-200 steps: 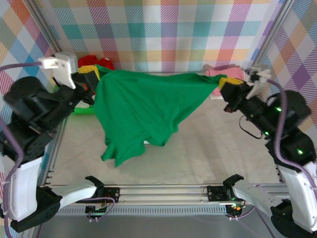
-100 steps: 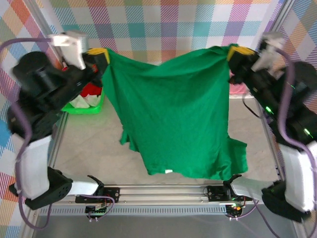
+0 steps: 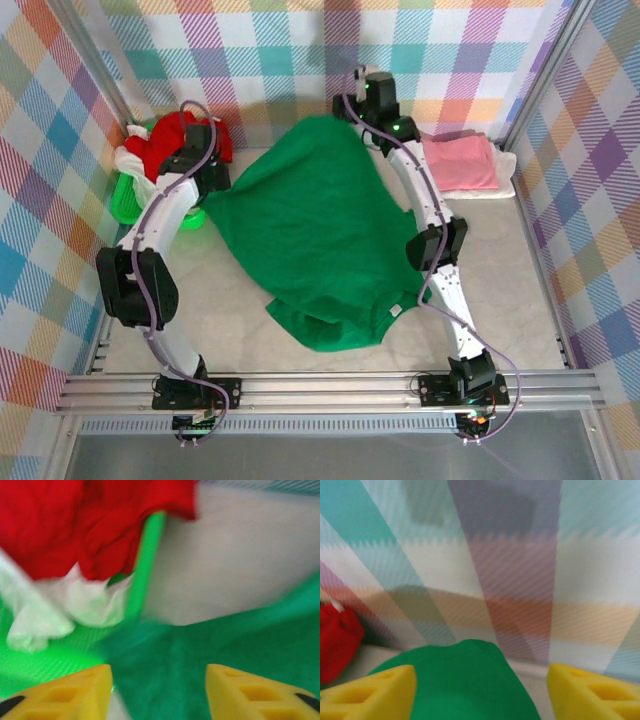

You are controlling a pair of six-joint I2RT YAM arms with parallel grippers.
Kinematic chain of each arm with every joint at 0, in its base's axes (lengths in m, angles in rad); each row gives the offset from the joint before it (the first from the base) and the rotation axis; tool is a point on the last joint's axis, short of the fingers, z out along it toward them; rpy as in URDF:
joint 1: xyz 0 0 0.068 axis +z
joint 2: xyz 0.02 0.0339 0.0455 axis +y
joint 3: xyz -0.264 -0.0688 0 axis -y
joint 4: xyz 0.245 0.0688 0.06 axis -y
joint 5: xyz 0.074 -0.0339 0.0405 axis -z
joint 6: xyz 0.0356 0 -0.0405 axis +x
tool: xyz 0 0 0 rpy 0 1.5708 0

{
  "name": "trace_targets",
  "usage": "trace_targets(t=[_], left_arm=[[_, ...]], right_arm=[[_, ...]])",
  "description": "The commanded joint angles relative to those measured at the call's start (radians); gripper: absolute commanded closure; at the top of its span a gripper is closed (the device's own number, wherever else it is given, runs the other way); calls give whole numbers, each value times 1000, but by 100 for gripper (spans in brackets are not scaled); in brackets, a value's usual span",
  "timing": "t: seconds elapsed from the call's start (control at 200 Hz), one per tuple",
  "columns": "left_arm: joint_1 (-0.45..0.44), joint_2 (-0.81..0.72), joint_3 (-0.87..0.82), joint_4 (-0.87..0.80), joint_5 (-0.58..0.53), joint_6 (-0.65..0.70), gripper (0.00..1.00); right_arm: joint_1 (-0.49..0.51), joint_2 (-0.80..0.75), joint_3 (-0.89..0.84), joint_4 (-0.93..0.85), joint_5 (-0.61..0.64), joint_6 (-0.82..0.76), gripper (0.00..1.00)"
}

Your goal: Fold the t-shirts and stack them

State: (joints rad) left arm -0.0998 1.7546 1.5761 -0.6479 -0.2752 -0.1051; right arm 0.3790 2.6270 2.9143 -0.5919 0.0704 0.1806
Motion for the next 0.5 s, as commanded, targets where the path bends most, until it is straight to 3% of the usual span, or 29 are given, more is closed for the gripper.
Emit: trace_targets(t=[0.0, 0.055, 0.155, 0.28, 0.385, 0.44, 0.495], left_arm=[[-11, -169, -101, 86, -69, -77, 38], [-13, -245, -161, 109, -23, -91, 32], [-41, -334, -222, 103, 77, -89, 32], [-139, -381, -333, 164, 211, -66, 35], [-177, -303, -408, 264, 327, -69, 37], [-174, -224, -405, 286, 344, -78, 40], [-161, -142, -379, 298, 372, -94, 46]], right_arm=[[4, -290, -214, 126, -92, 45, 18], [9, -382, -323, 110, -99, 33, 18], [30, -550, -489, 9, -69, 14, 17], [34, -832, -985, 56, -28, 132, 19], [23, -1081, -1456, 213, 60, 252, 31], [14, -1146, -1591, 210, 105, 296, 40], [-10, -1165, -1664, 191, 72, 311, 52]])
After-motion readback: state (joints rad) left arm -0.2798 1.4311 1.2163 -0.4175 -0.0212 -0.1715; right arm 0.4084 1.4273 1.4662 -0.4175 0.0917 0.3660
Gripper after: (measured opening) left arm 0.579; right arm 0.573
